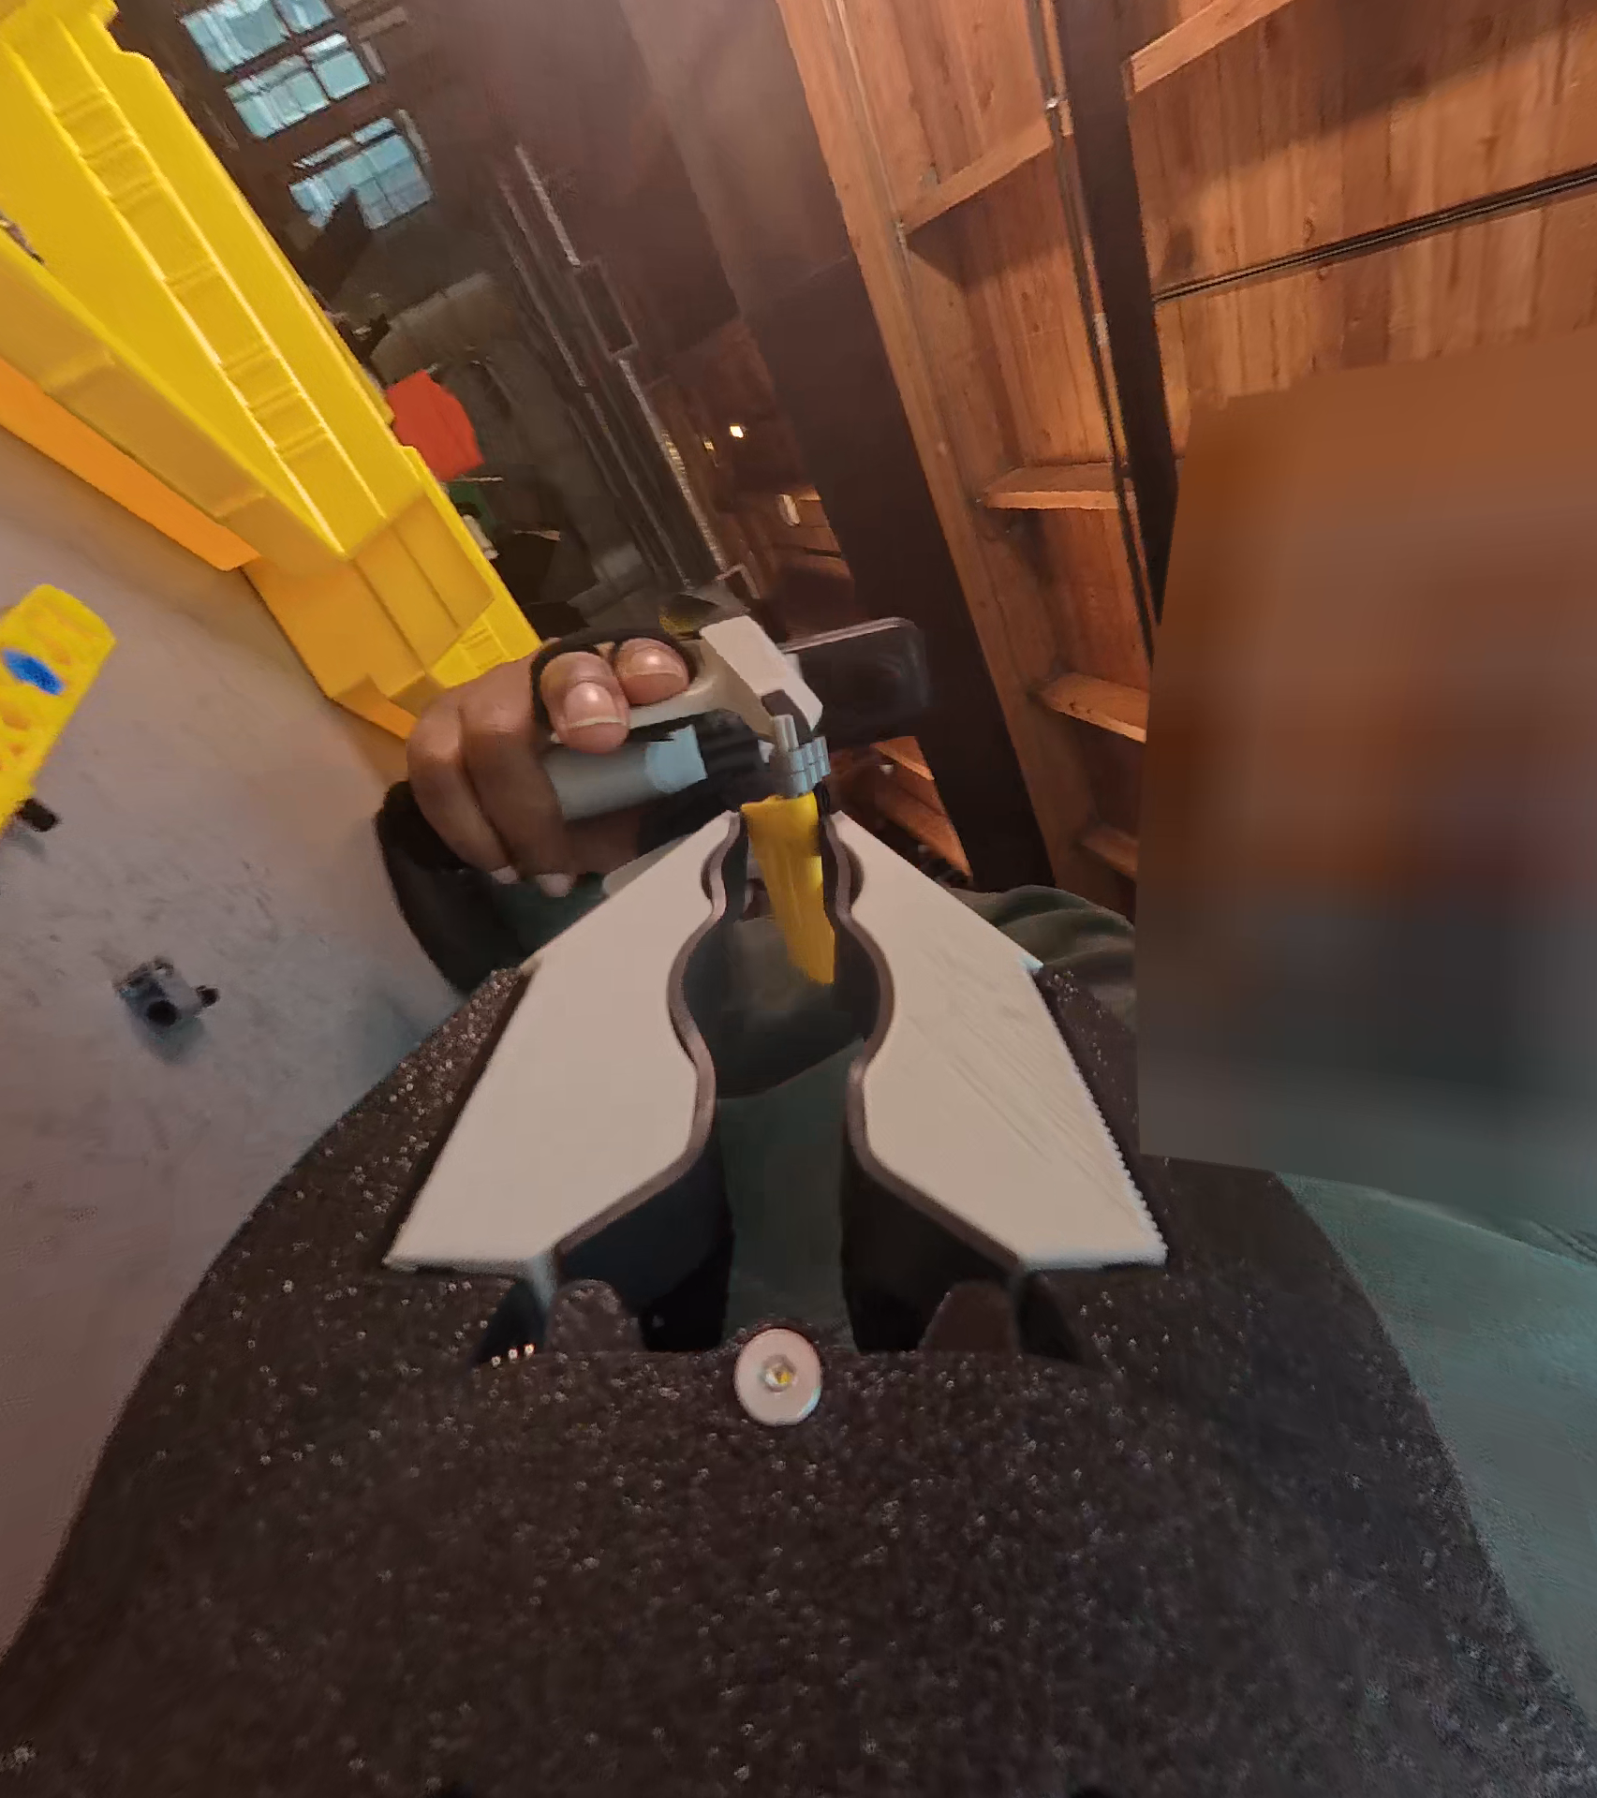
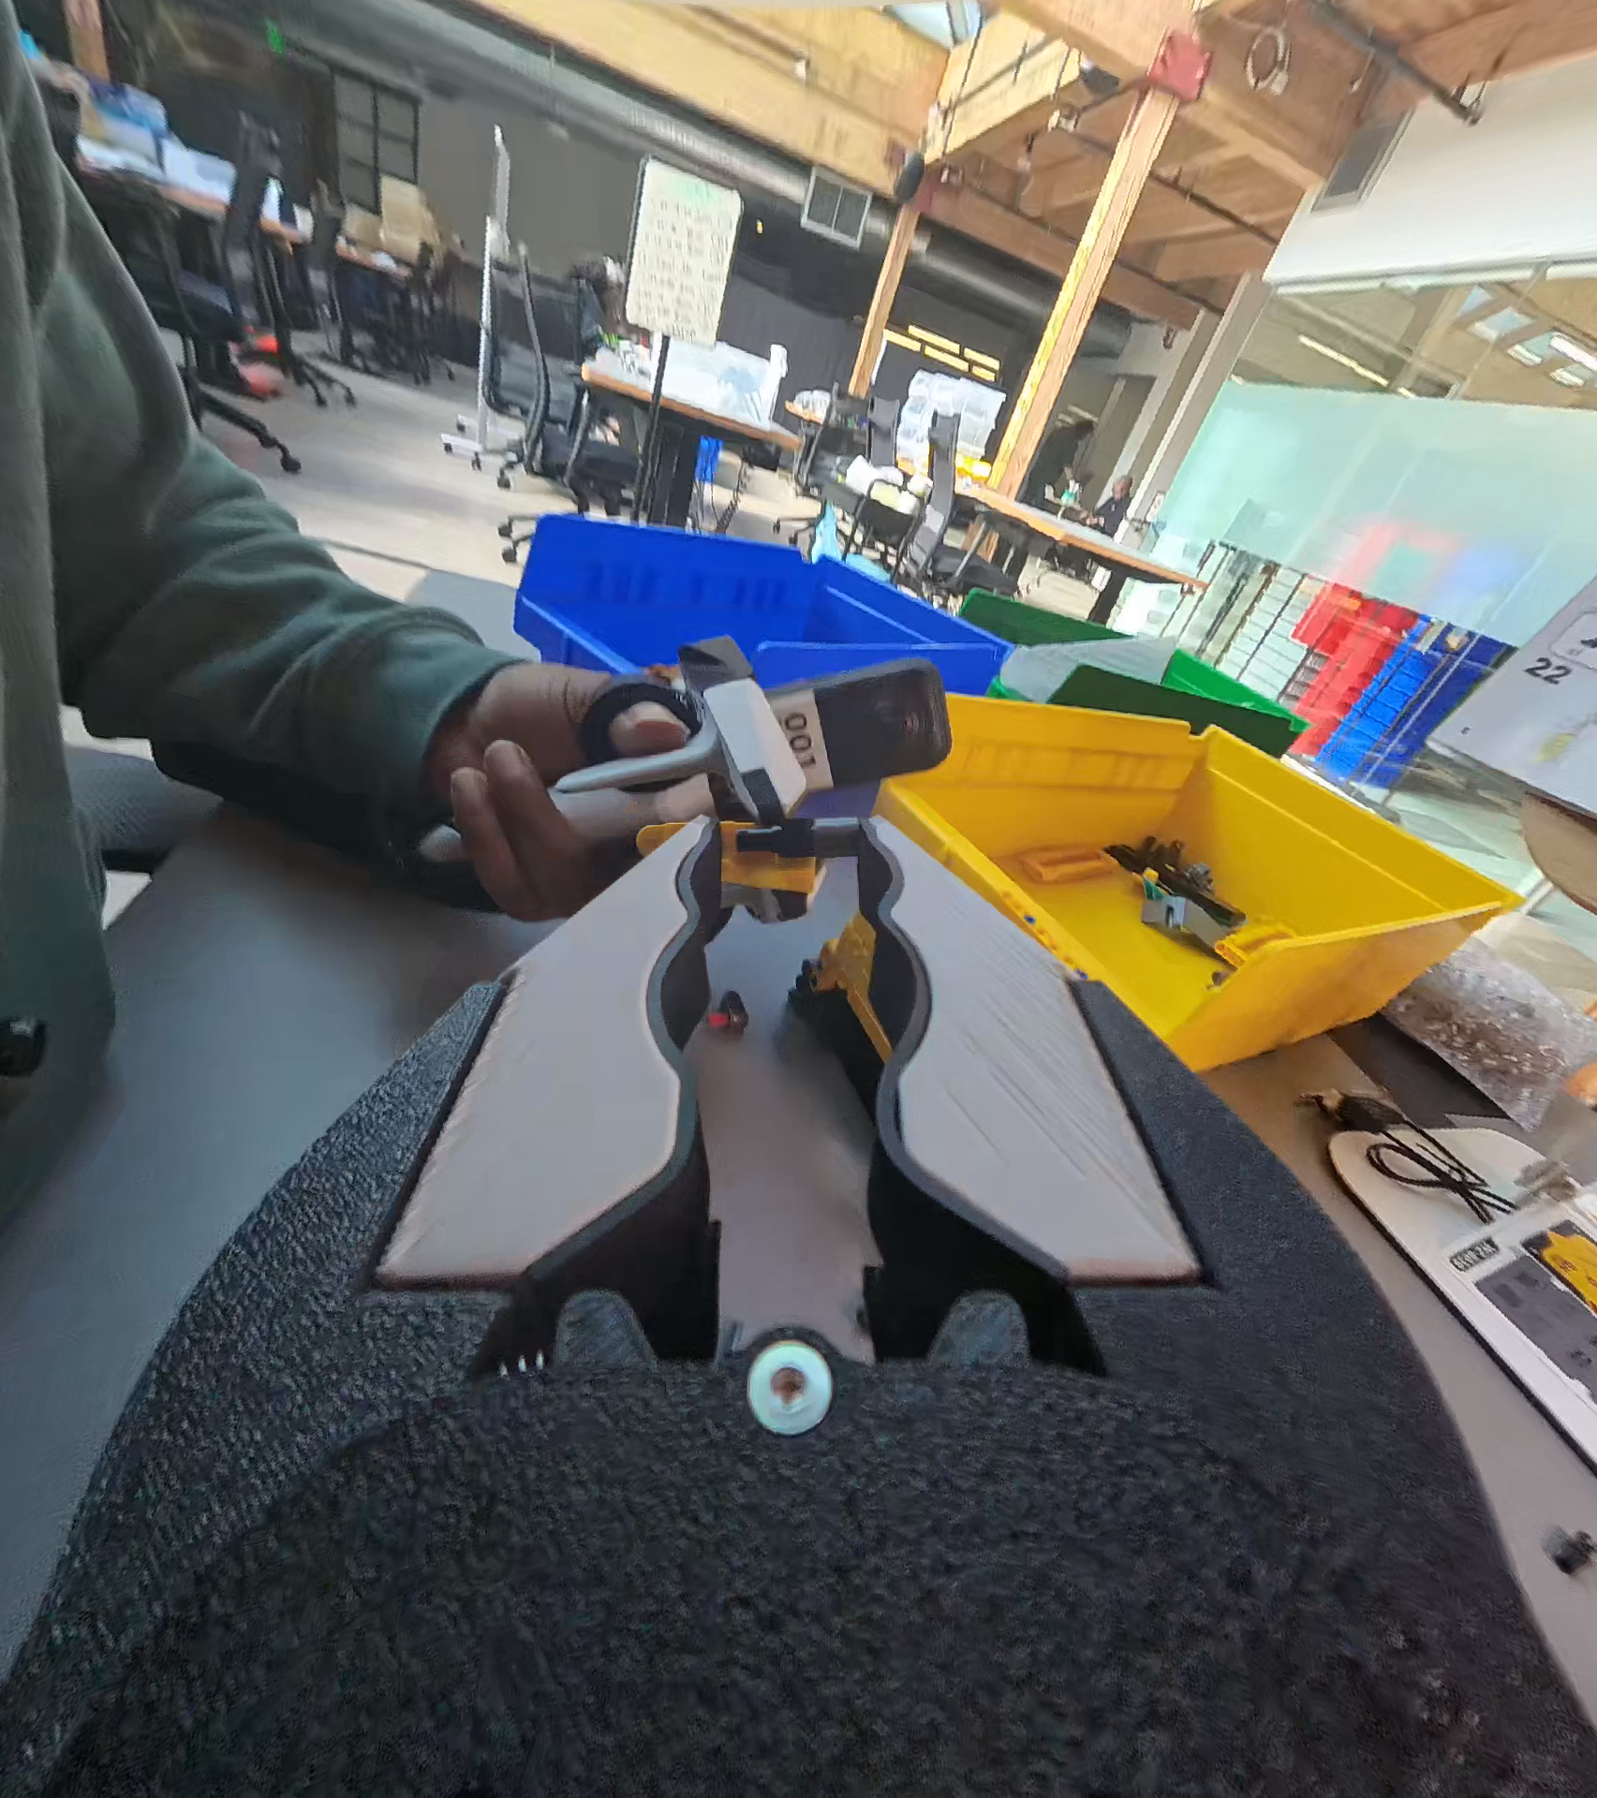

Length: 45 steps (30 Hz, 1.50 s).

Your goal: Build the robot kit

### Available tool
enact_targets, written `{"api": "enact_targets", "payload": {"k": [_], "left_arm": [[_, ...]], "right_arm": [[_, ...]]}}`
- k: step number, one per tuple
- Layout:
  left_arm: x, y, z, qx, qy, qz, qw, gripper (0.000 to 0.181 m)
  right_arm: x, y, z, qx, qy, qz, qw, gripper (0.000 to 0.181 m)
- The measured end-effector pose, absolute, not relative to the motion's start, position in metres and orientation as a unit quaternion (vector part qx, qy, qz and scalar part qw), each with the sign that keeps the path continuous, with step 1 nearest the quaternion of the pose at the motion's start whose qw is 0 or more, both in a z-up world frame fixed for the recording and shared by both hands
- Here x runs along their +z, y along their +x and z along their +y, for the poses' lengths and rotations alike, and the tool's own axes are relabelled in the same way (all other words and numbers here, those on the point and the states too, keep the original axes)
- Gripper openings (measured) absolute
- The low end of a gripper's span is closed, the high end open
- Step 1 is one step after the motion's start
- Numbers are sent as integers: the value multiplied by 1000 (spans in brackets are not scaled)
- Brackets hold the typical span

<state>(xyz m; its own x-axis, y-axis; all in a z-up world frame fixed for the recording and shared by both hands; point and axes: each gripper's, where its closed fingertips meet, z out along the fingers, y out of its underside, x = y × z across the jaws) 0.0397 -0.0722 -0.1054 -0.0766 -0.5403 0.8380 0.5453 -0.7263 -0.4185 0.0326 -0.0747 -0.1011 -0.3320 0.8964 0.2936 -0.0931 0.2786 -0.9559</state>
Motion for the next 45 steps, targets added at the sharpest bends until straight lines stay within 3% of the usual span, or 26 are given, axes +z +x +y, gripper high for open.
{"api": "enact_targets", "payload": {"k": [1,6,13,33,34,35,43,45], "left_arm": [[-111,38,-69,-711,-592,-1,381,13],[-131,30,-57,-616,-665,1,423,12],[-147,24,-50,-569,-701,-14,429,12],[-139,27,-57,-595,-685,8,419,12],[-139,27,-57,-596,-686,9,418,12],[-140,28,-58,-599,-685,10,414,11],[-146,28,-57,-603,-691,6,399,12],[-149,26,-55,-606,-691,-7,394,12]], "right_arm": [[-108,32,-73,490,-320,-651,483,31],[-133,24,-66,404,-348,-695,483,46],[-151,14,-56,332,-371,-709,500,42],[-144,20,-63,309,-309,-724,533,39],[-144,20,-63,308,-307,-725,534,38],[-141,21,-59,296,-307,-721,545,23],[-149,19,-58,262,-305,-734,548,25],[-155,18,-59,263,-311,-740,535,35]]}}
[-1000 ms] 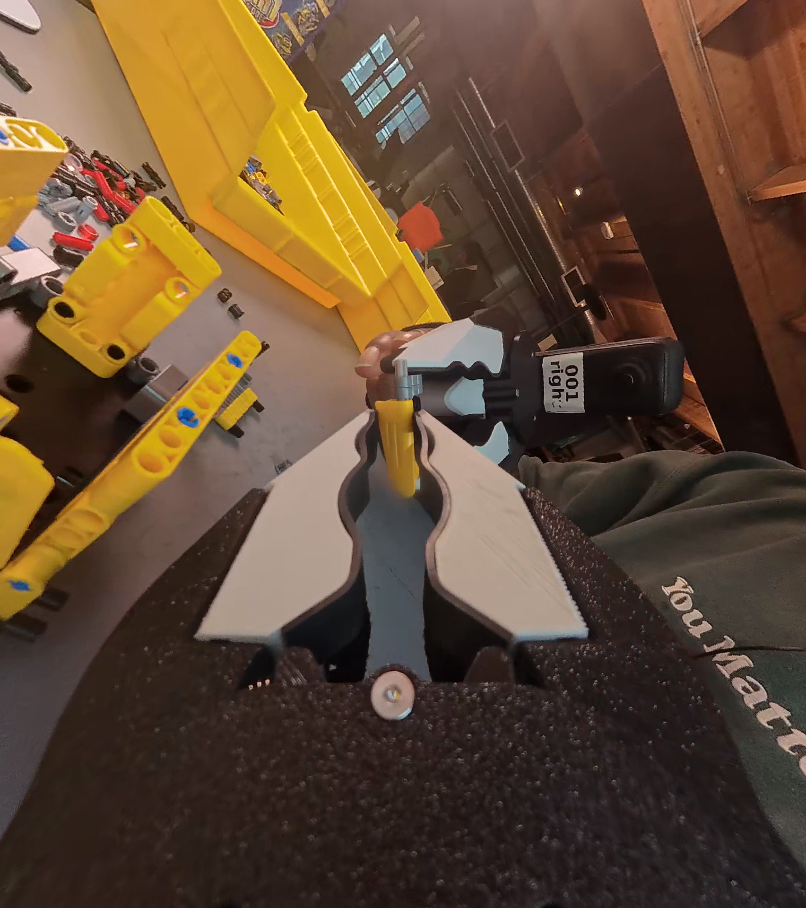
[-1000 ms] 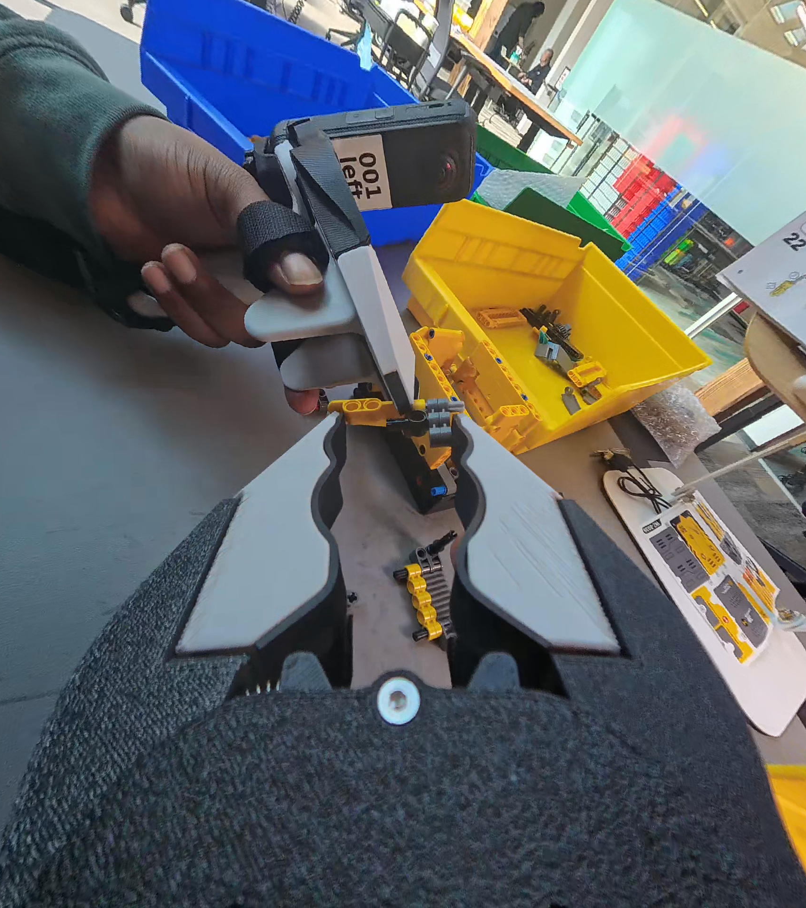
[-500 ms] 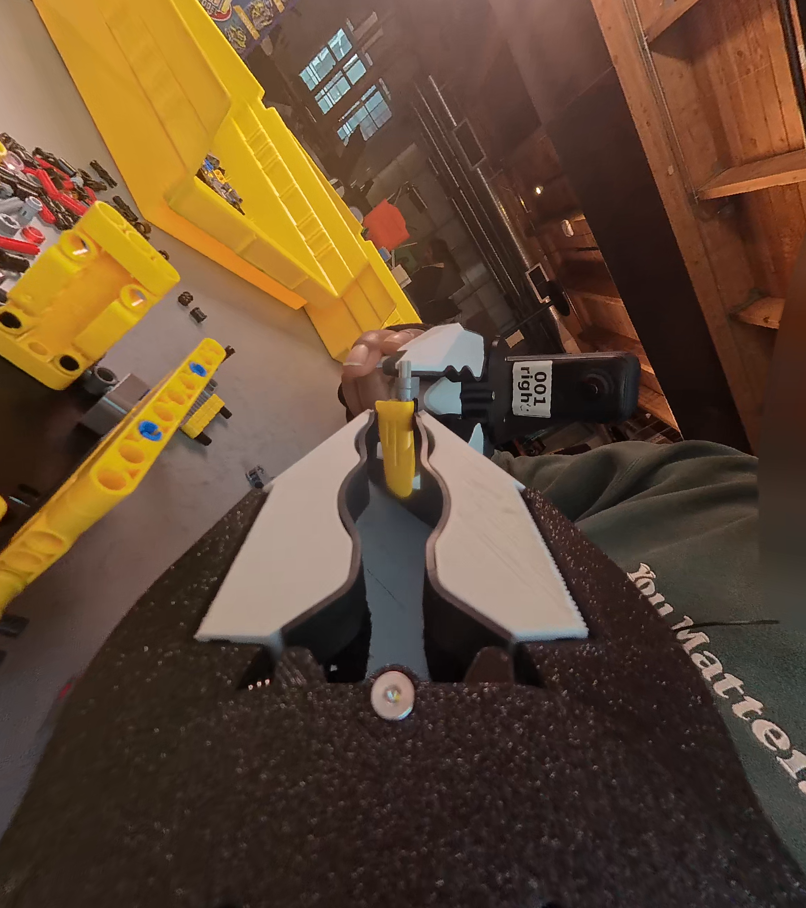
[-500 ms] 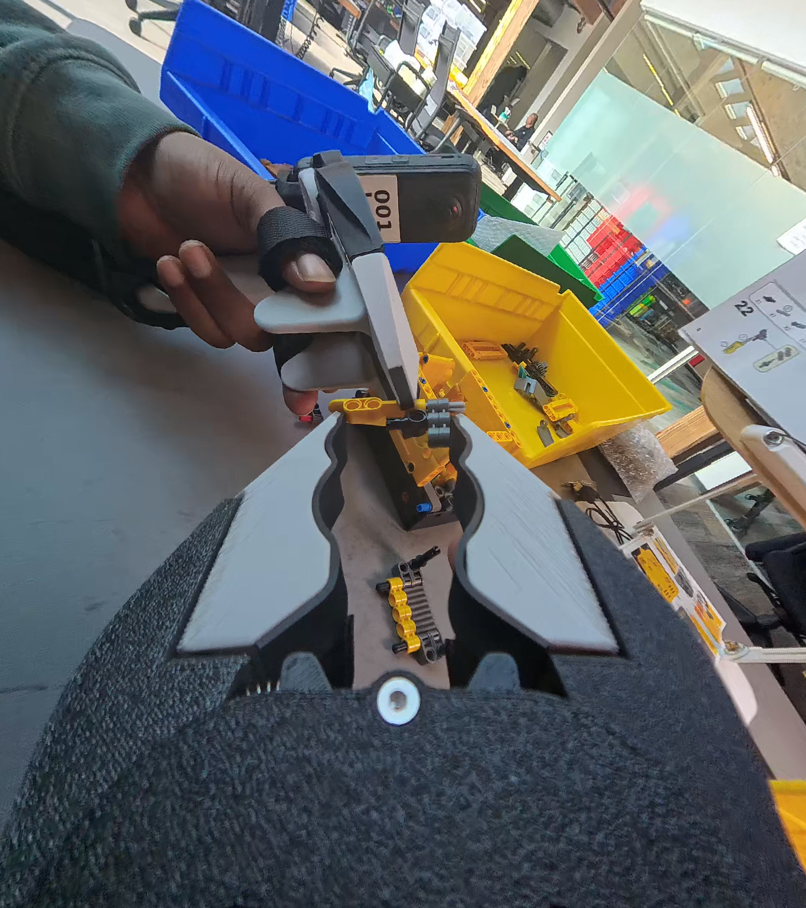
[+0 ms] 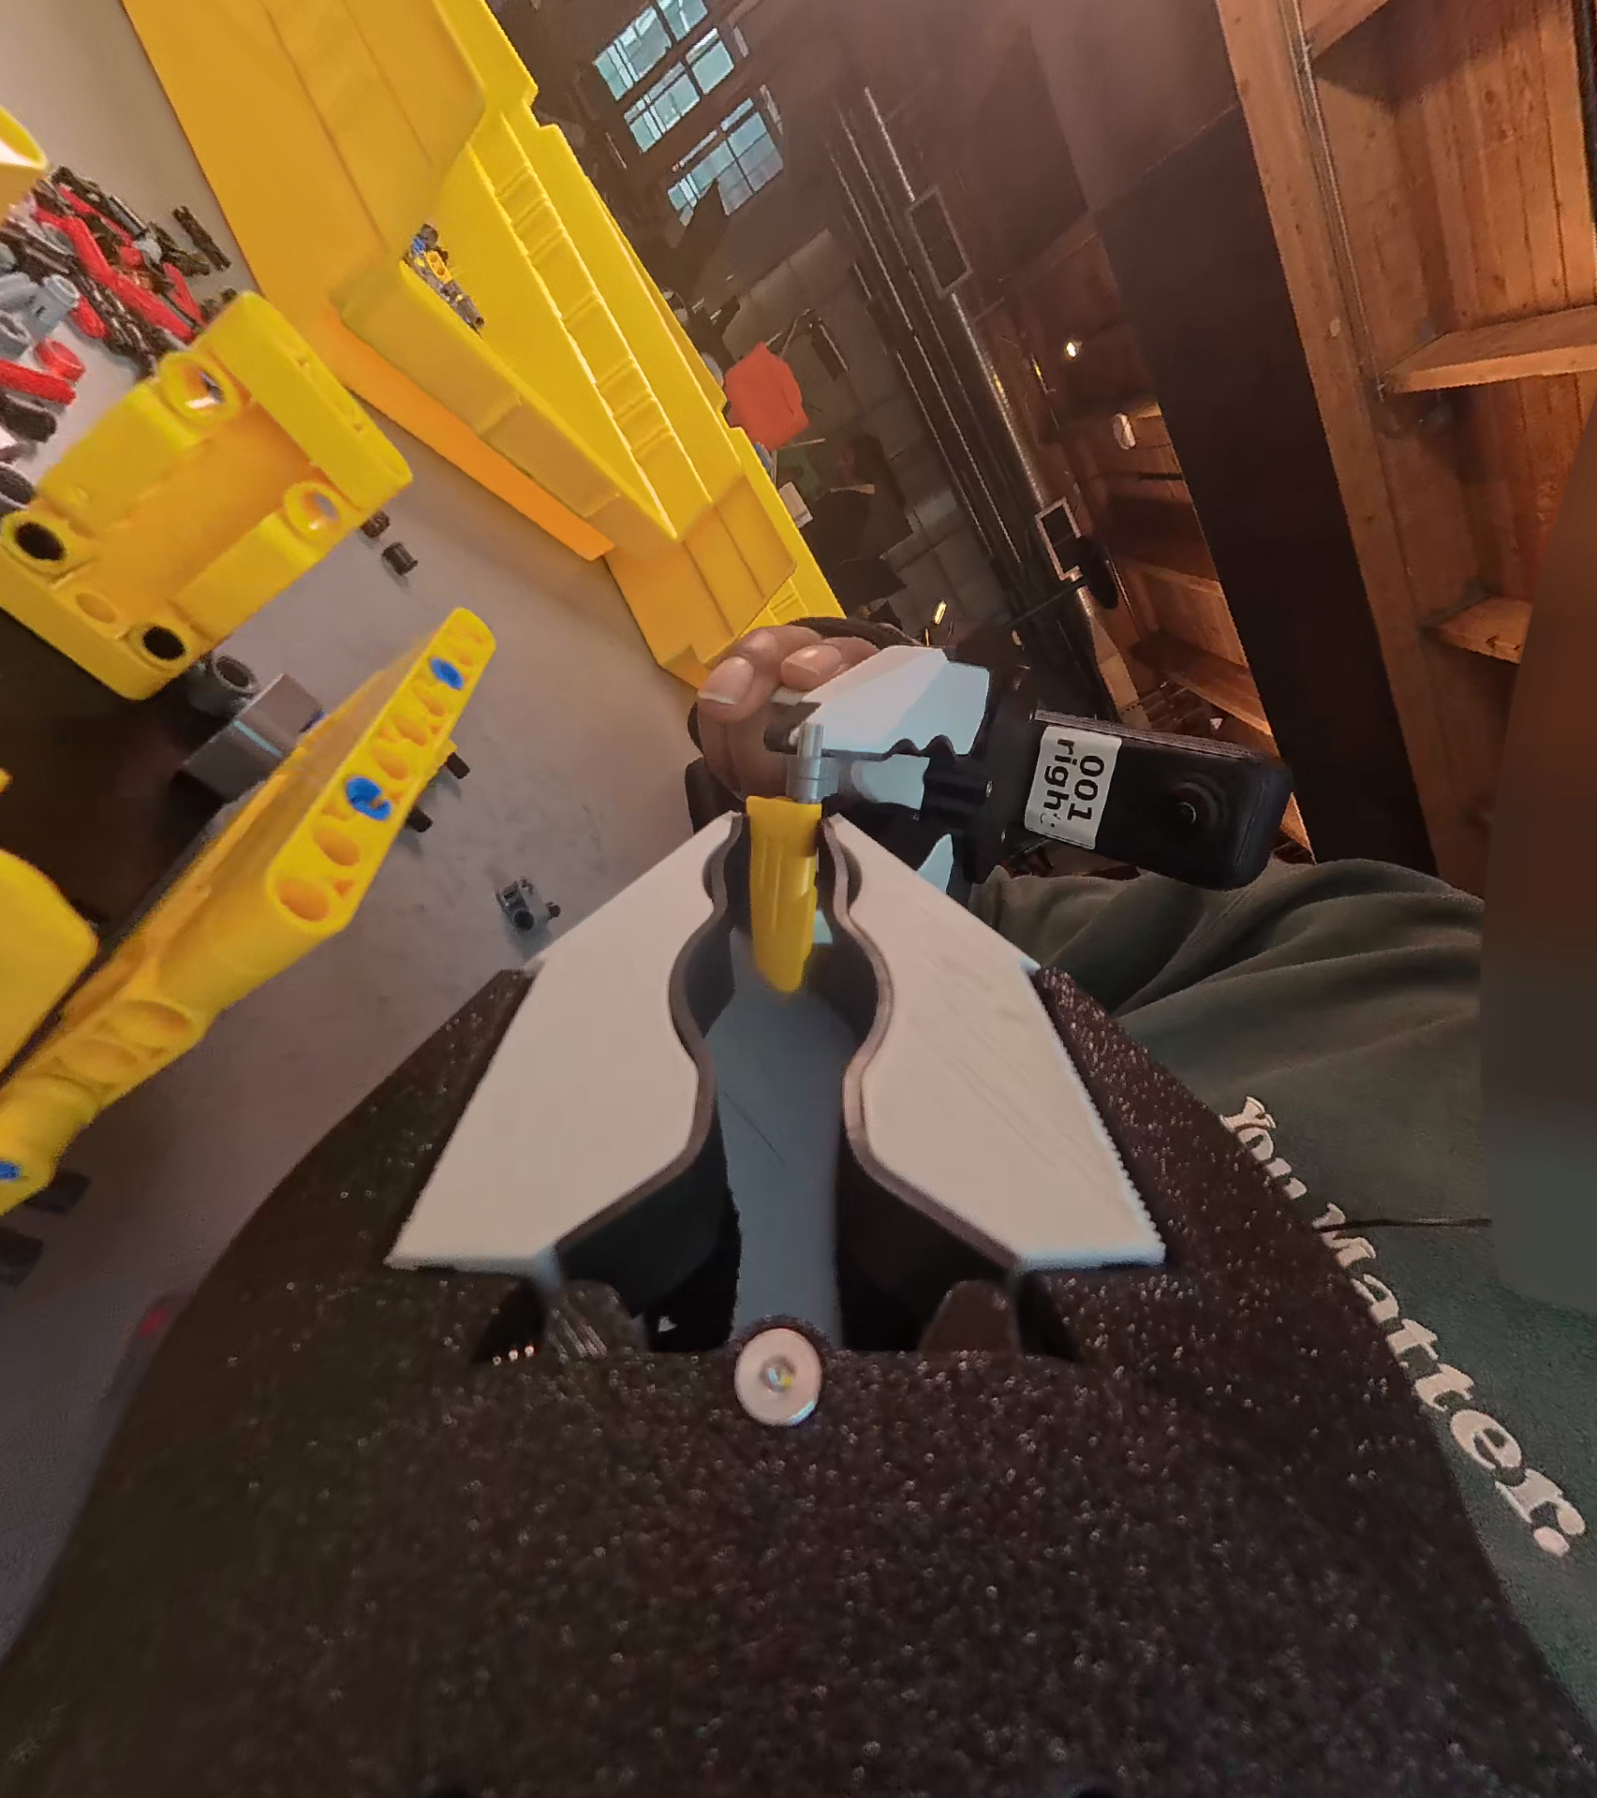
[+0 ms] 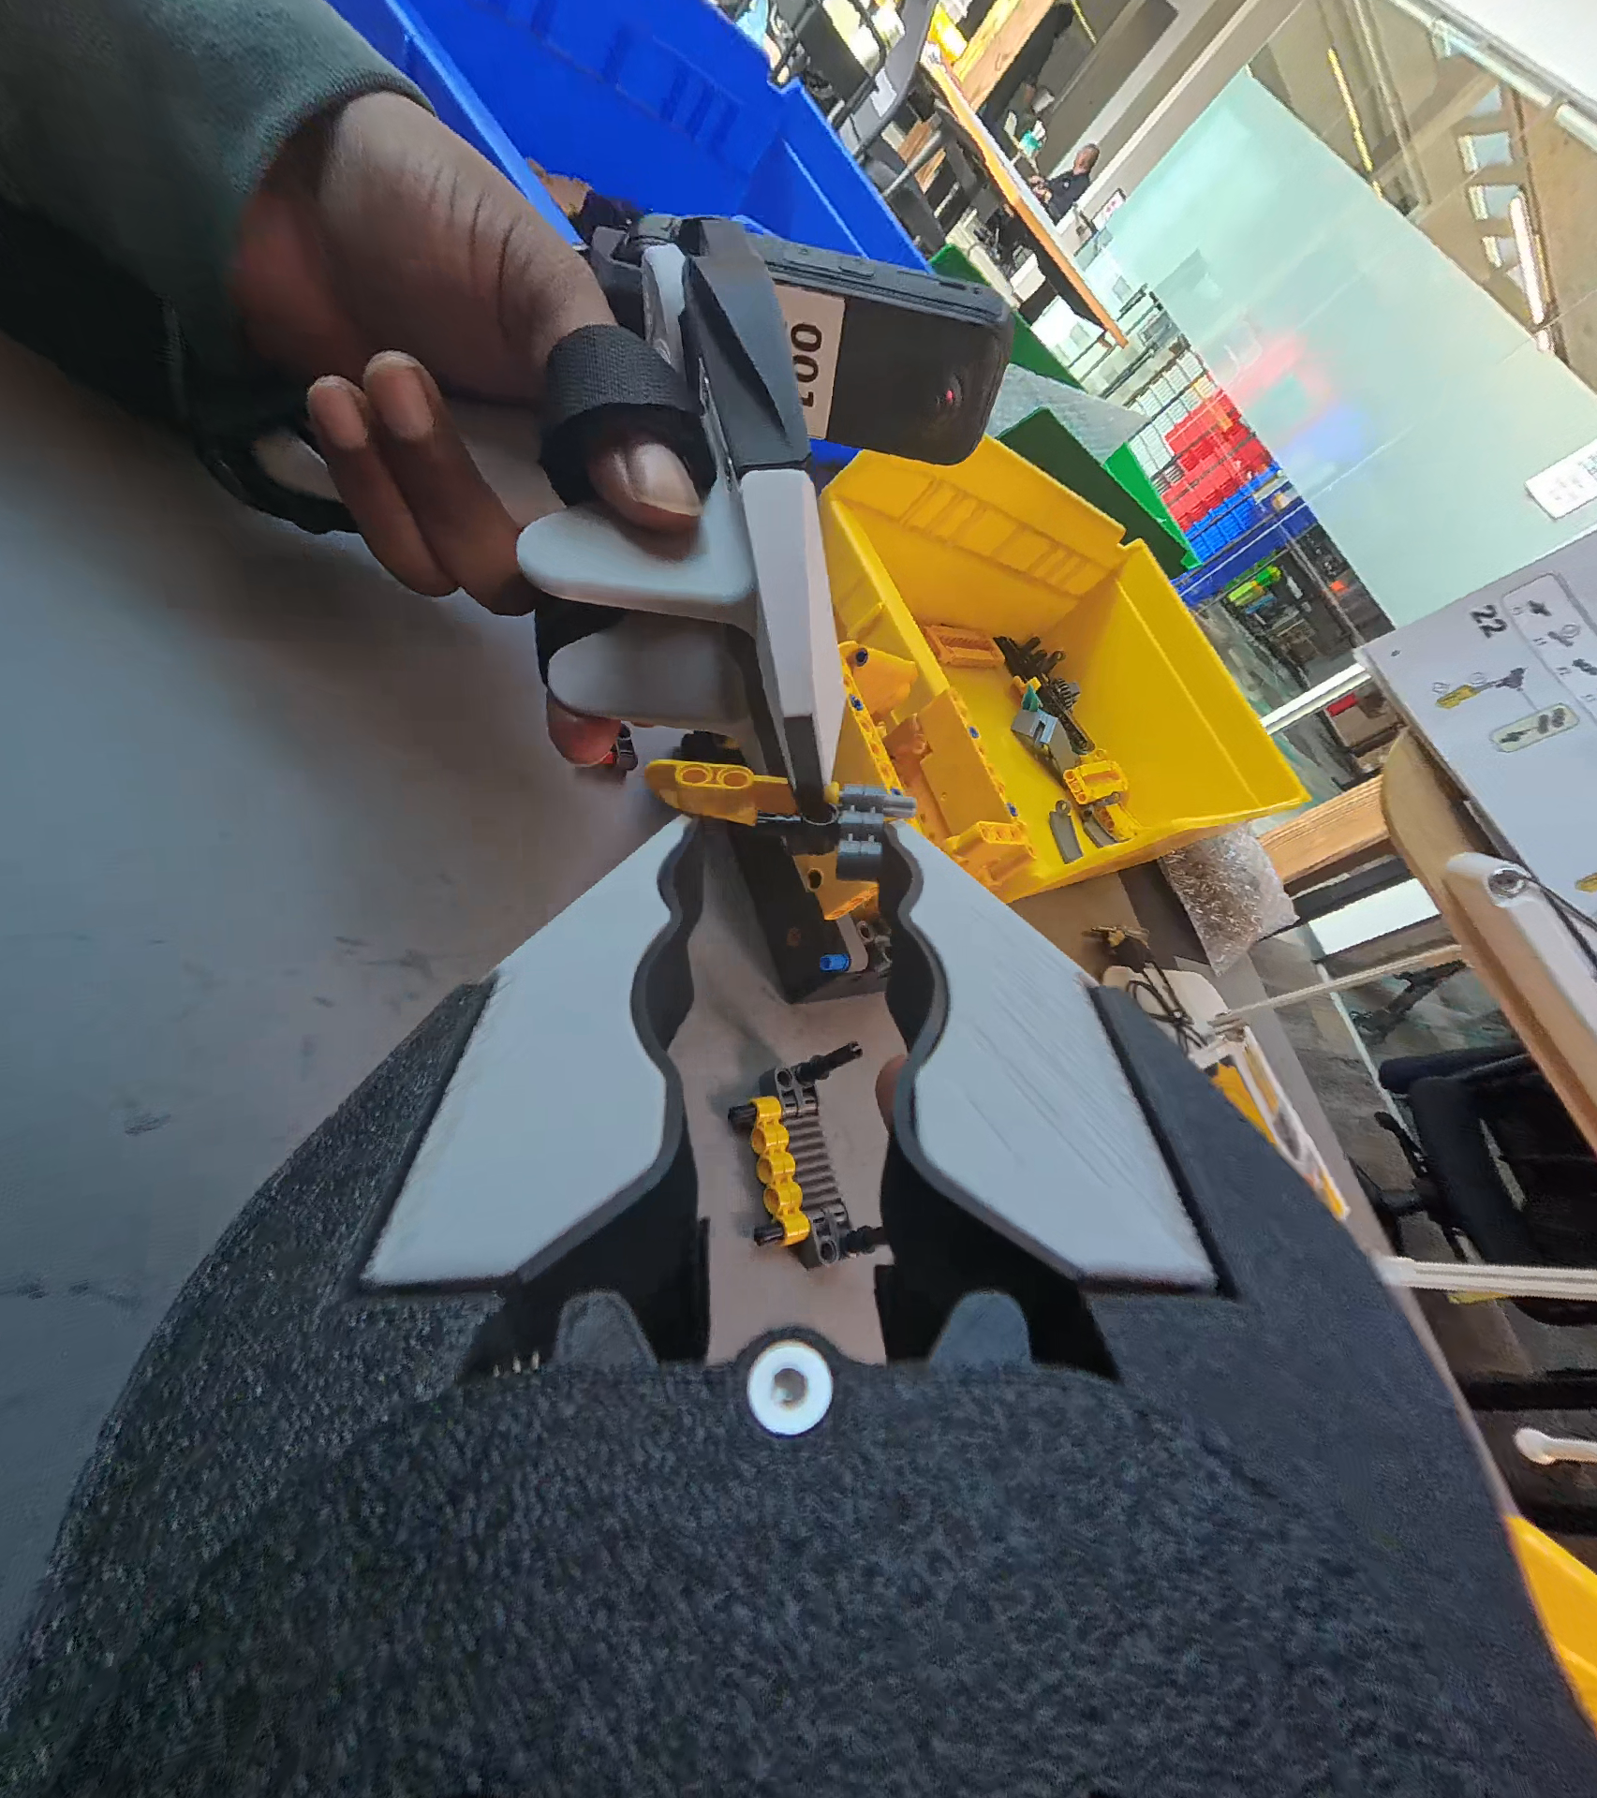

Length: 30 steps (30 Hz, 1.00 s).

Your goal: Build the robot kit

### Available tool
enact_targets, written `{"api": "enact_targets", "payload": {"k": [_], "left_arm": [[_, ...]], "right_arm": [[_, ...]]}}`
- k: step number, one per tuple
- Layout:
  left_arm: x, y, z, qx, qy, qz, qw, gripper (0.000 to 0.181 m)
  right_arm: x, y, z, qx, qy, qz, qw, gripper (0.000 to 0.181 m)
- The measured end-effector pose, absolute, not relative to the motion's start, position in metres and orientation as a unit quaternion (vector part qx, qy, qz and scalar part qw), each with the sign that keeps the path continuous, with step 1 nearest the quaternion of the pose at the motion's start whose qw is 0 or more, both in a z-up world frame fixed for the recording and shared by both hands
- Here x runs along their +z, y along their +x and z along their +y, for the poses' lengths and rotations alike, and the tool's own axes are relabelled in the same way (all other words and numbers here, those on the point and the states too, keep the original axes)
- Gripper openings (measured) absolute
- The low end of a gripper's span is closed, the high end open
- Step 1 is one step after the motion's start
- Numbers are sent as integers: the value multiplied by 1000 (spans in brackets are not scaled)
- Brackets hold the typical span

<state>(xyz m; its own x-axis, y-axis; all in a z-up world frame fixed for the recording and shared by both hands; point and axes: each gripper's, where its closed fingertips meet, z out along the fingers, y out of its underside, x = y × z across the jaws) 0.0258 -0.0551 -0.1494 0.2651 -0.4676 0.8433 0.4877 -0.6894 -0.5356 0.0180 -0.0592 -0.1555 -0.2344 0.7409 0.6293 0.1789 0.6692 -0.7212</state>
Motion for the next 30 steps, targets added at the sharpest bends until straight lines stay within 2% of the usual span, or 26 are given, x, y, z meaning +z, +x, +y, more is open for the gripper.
{"api": "enact_targets", "payload": {"k": [3,6,8,30], "left_arm": [[-150,24,-54,-608,-690,-14,393,12],[-150,24,-54,-610,-689,-15,392,12],[-153,26,-54,-610,-692,-15,386,11],[-171,34,-56,-615,-707,-10,350,12]], "right_arm": [[-158,17,-61,266,-319,-742,526,41],[-156,16,-59,264,-329,-736,530,34],[-157,16,-55,248,-325,-737,539,23],[-179,24,-63,210,-303,-784,499,22]]}}
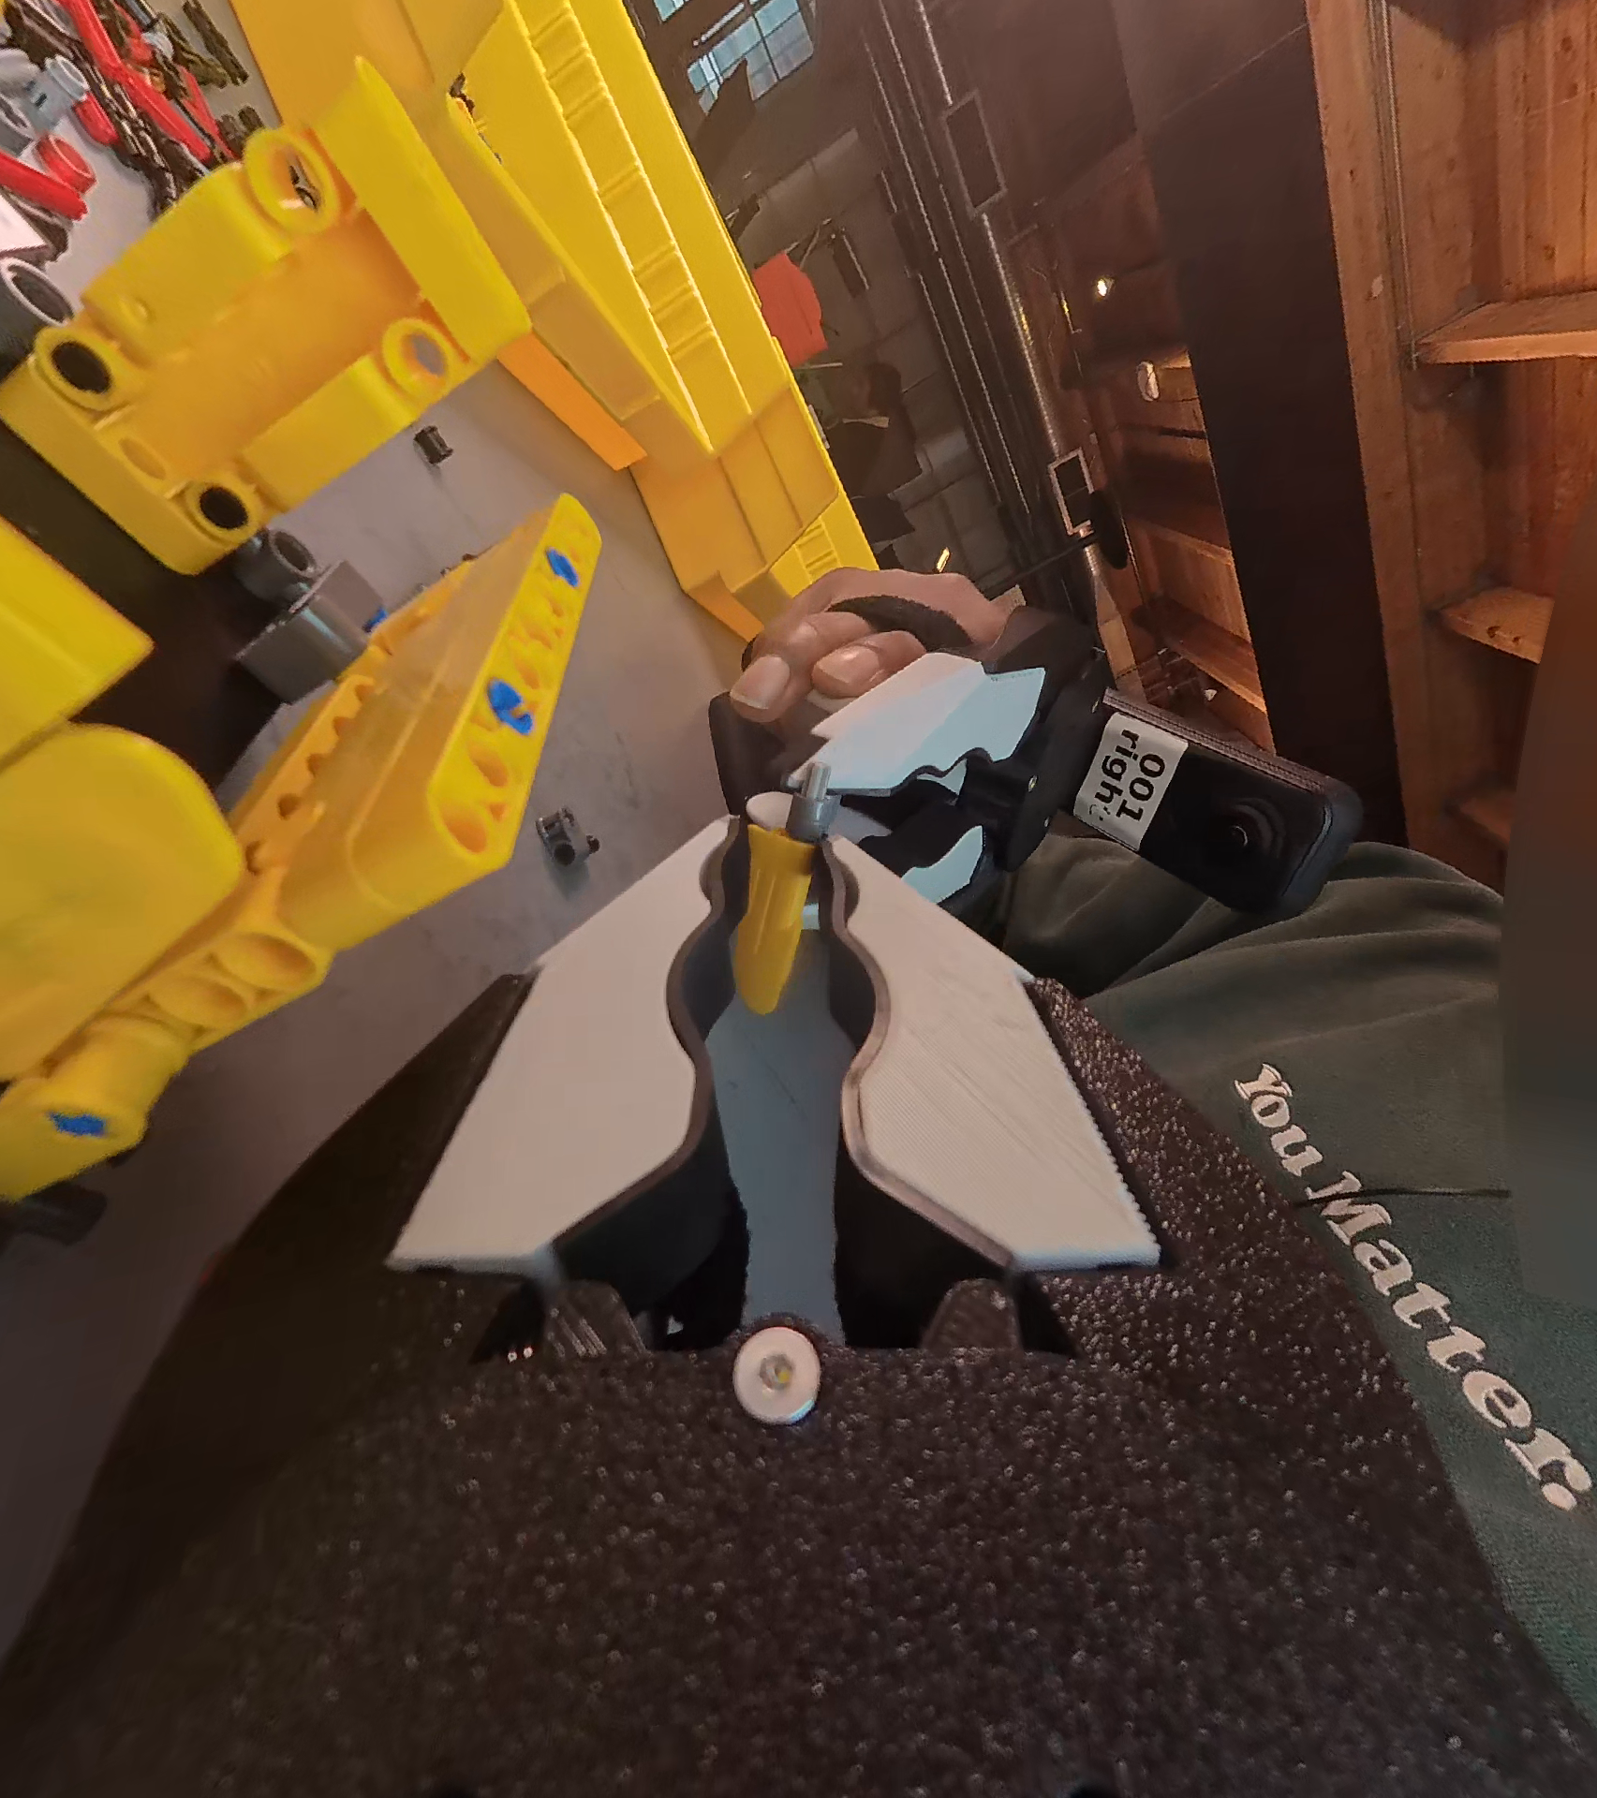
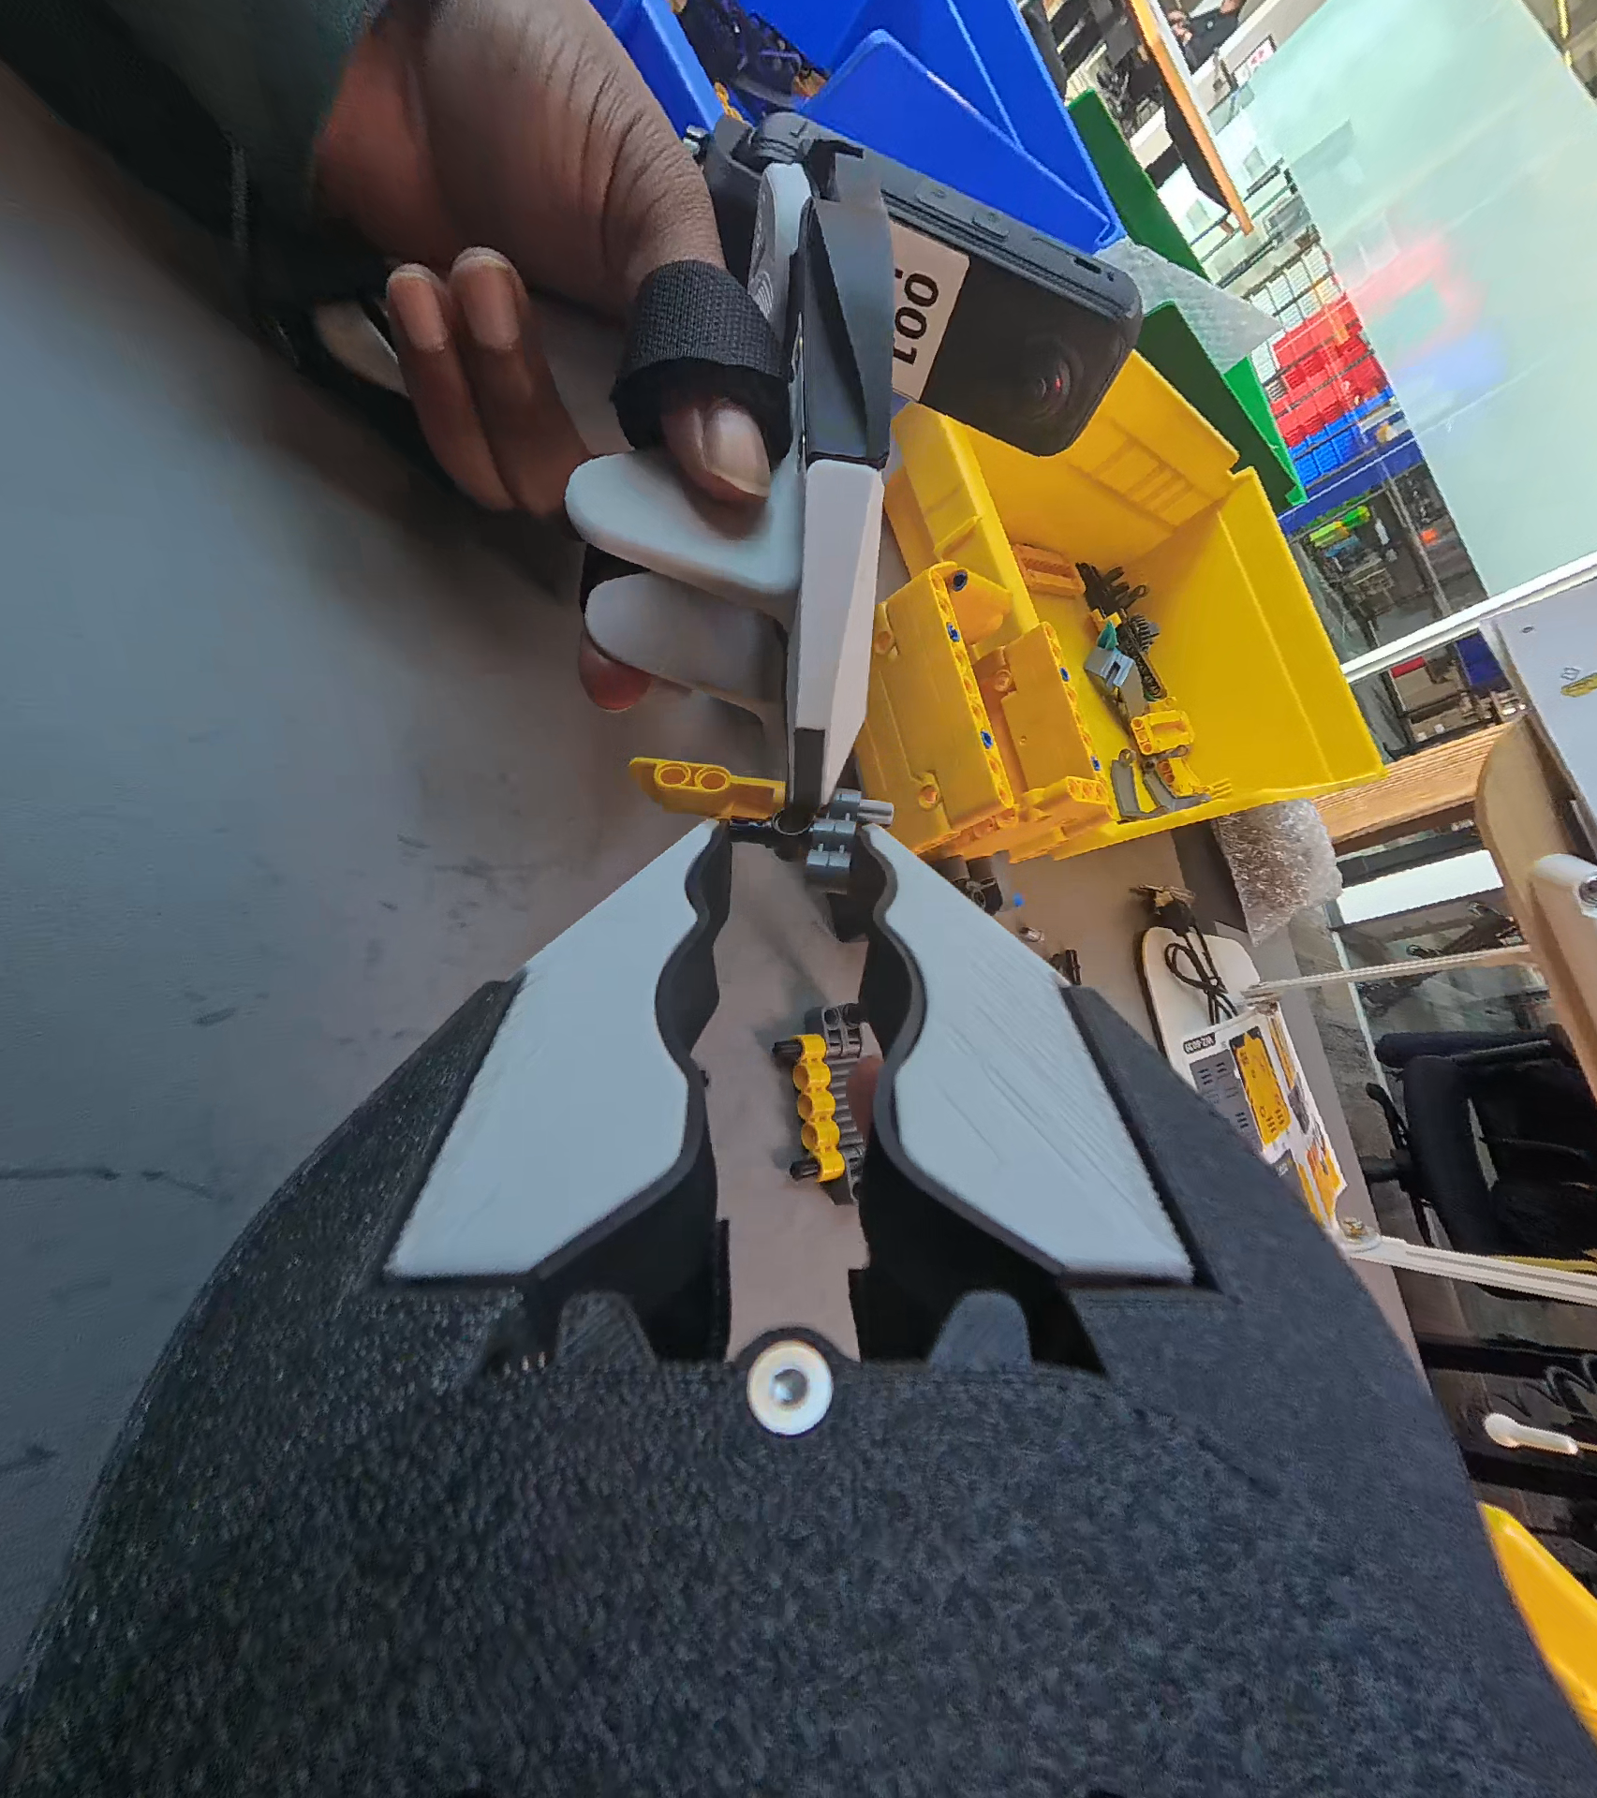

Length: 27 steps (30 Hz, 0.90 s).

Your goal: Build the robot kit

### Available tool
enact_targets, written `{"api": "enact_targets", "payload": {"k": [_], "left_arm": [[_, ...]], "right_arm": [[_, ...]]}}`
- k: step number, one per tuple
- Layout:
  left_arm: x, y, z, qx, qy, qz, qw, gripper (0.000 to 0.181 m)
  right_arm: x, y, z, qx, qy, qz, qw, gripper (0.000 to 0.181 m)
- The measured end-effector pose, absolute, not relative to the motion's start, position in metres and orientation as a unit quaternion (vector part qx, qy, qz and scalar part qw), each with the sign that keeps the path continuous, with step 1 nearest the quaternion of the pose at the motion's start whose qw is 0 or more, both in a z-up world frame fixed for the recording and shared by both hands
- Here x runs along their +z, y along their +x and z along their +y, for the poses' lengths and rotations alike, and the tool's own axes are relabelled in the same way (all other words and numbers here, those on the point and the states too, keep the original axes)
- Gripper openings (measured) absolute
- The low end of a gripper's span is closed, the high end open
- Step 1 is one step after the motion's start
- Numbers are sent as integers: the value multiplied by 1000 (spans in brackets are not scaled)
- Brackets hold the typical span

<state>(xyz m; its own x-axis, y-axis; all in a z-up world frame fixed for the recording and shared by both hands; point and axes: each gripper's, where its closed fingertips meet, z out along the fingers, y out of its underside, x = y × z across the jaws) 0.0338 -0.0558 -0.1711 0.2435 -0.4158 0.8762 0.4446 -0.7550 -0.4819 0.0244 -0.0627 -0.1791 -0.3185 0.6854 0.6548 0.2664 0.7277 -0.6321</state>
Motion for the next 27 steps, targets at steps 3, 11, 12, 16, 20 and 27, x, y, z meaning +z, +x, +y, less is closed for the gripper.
{"api": "enact_targets", "payload": {"k": [3,11,12,16,20,27], "left_arm": [[-165,30,-53,-626,-692,-19,358,4],[-139,26,-55,-612,-678,21,406,12],[-138,25,-56,-616,-675,21,406,18],[-134,28,-61,-631,-666,28,397,25],[-130,40,-68,-663,-648,43,372,12],[-137,23,-55,-604,-678,19,418,10]], "right_arm": [[-180,20,-59,210,-311,-774,510,18],[-150,18,-54,289,-322,-722,540,14],[-148,19,-52,292,-322,-718,544,13],[-132,23,-47,304,-316,-694,571,7],[-131,25,-47,292,-308,-694,582,7],[-137,25,-38,278,-325,-703,568,24]]}}
